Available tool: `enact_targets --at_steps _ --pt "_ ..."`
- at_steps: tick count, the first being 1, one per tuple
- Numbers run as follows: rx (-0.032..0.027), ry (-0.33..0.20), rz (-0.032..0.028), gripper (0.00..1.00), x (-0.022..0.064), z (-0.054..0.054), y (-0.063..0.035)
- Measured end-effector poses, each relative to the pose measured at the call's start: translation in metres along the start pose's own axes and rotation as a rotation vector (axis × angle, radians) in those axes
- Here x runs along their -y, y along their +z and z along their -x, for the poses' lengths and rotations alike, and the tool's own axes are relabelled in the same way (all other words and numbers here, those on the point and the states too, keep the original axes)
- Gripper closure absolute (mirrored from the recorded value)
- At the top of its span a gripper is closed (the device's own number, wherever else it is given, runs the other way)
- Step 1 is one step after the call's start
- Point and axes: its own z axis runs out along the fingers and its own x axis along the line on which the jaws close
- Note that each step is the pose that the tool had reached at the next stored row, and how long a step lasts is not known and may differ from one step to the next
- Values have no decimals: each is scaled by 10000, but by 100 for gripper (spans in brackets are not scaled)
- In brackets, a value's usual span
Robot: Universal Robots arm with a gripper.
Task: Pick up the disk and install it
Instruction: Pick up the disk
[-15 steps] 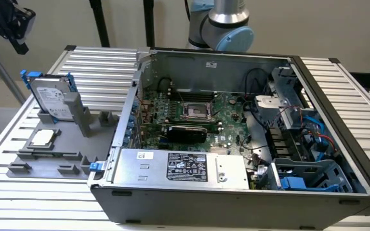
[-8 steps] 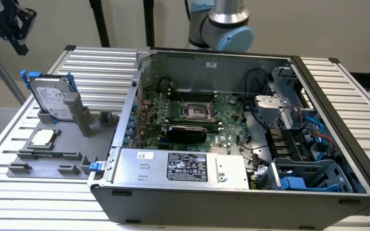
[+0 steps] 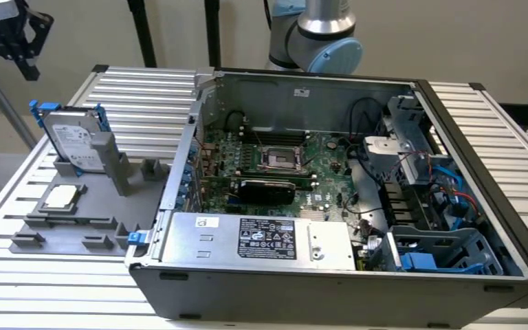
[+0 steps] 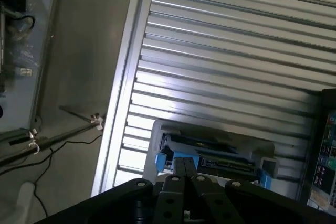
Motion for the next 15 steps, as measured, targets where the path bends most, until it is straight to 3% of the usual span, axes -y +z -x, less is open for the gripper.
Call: enact_targets --at_steps 15 --pt "-141 -2721 15 89 4 0 68"
